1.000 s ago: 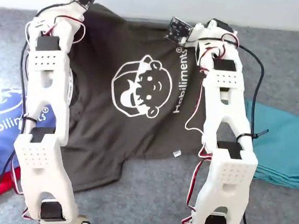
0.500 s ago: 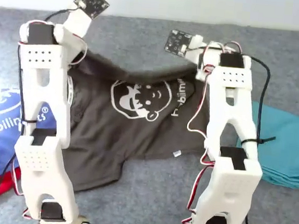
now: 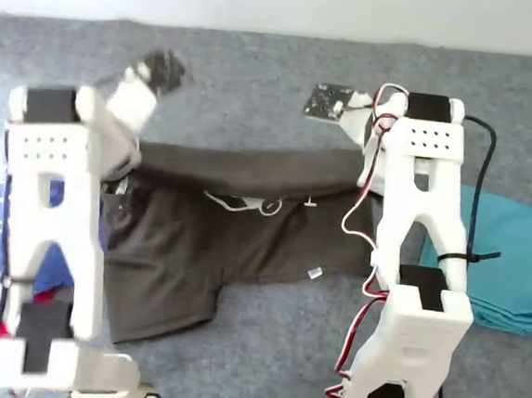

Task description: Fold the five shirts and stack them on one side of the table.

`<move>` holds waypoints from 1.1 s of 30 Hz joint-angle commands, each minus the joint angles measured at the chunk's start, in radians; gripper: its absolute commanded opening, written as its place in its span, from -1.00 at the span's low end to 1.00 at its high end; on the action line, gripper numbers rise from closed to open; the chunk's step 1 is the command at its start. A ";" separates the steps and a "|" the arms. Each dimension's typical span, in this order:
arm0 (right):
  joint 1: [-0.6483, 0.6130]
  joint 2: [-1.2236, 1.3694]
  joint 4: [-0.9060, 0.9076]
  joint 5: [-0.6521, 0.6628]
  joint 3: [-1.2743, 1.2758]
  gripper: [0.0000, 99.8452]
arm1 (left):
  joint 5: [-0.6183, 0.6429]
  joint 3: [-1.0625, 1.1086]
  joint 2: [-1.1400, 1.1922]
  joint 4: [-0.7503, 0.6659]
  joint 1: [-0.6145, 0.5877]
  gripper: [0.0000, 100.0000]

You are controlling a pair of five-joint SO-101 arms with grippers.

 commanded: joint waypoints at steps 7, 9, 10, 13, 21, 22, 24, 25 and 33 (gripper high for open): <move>0.015 -0.062 0.166 -0.044 -0.034 -0.98 | -0.020 0.433 -0.311 0.018 0.009 -0.97; 0.007 -0.062 0.168 -0.055 -0.025 -0.98 | -0.028 0.472 -0.336 0.018 0.009 -0.97; 0.005 -0.065 0.168 -0.054 -0.012 -0.98 | -0.043 0.489 -0.347 0.018 0.008 -0.97; -0.004 -0.096 0.168 -0.054 0.049 -0.98 | -0.063 0.533 -0.376 0.020 0.008 -0.97; -0.004 -0.188 0.165 -0.055 0.218 -0.91 | -0.092 0.622 -0.404 0.020 -0.002 -0.87; 0.002 -0.189 0.166 -0.063 0.219 -0.83 | -0.092 0.622 -0.414 0.020 -0.002 -0.80; 0.030 -0.208 0.166 -0.121 0.216 -0.63 | -0.089 0.618 -0.453 0.020 -0.025 -0.71; 0.039 -0.226 0.166 -0.150 0.215 -0.52 | -0.087 0.616 -0.480 0.020 -0.037 -0.68; 0.027 -0.341 0.165 -0.175 0.218 -0.45 | -0.083 0.615 -0.720 0.017 -0.123 -0.62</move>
